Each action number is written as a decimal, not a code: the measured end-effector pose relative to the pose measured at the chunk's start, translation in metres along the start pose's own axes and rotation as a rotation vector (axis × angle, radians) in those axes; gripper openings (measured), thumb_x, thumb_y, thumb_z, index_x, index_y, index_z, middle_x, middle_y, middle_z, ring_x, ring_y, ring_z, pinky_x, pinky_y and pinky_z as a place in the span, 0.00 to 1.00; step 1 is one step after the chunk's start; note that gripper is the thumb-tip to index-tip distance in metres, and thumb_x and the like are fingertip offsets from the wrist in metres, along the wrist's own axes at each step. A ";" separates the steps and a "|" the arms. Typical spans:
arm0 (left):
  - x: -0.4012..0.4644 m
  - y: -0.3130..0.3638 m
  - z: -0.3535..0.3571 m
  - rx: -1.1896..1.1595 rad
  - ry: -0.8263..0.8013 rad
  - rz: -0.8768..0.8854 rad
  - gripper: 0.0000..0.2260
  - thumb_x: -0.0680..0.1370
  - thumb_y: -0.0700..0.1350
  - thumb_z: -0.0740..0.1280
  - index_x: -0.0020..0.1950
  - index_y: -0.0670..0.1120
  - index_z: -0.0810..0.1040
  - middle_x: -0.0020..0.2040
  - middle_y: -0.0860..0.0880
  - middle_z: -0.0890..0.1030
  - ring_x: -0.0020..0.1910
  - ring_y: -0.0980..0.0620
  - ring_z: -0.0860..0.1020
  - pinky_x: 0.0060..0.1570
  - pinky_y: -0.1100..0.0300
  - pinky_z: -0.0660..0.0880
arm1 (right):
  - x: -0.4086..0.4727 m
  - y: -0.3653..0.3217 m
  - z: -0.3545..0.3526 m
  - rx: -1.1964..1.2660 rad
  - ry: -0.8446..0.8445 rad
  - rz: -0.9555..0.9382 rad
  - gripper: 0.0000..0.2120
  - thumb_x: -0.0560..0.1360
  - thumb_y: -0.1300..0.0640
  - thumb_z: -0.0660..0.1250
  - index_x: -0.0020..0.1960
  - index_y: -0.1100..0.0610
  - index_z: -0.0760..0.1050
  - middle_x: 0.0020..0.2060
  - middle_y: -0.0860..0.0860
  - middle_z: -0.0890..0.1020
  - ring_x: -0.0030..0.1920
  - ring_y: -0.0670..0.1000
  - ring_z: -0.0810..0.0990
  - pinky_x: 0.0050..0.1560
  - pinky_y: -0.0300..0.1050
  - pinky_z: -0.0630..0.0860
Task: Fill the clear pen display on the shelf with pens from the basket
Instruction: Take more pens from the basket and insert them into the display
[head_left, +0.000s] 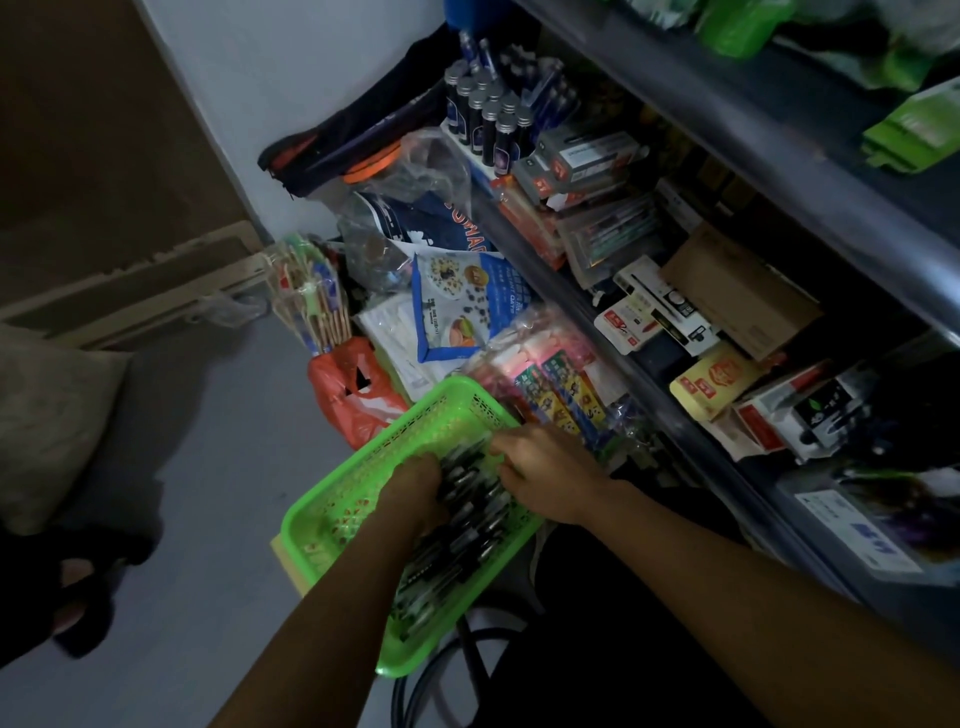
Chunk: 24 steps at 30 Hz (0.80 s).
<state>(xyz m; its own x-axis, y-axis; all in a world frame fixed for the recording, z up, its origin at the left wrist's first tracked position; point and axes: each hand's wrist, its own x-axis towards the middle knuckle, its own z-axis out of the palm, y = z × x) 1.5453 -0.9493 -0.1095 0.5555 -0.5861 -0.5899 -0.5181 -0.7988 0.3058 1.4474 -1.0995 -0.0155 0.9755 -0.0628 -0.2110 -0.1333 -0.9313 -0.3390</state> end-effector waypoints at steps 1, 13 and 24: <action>0.000 0.001 0.003 0.016 0.007 -0.005 0.26 0.72 0.49 0.71 0.65 0.40 0.66 0.63 0.39 0.71 0.61 0.41 0.71 0.58 0.51 0.71 | 0.000 0.000 0.000 -0.002 -0.004 -0.001 0.09 0.76 0.58 0.60 0.53 0.59 0.75 0.48 0.55 0.81 0.54 0.55 0.74 0.45 0.50 0.75; -0.001 0.003 0.001 -0.003 0.082 0.023 0.18 0.76 0.53 0.65 0.60 0.43 0.71 0.59 0.41 0.76 0.57 0.41 0.76 0.53 0.52 0.72 | -0.002 -0.002 -0.003 -0.005 -0.008 -0.021 0.10 0.77 0.58 0.59 0.54 0.61 0.75 0.48 0.57 0.82 0.52 0.57 0.75 0.46 0.53 0.76; -0.017 0.008 -0.022 0.012 0.070 0.082 0.17 0.78 0.53 0.63 0.60 0.43 0.70 0.60 0.40 0.75 0.58 0.41 0.75 0.51 0.54 0.71 | -0.017 0.002 -0.026 -0.028 0.024 0.047 0.08 0.78 0.56 0.61 0.53 0.60 0.74 0.46 0.56 0.79 0.45 0.56 0.77 0.44 0.47 0.73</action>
<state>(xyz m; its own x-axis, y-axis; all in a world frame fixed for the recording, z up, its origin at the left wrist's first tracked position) 1.5458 -0.9485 -0.0811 0.5545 -0.6582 -0.5093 -0.5716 -0.7460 0.3418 1.4353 -1.1095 0.0116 0.9722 -0.1149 -0.2043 -0.1744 -0.9367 -0.3035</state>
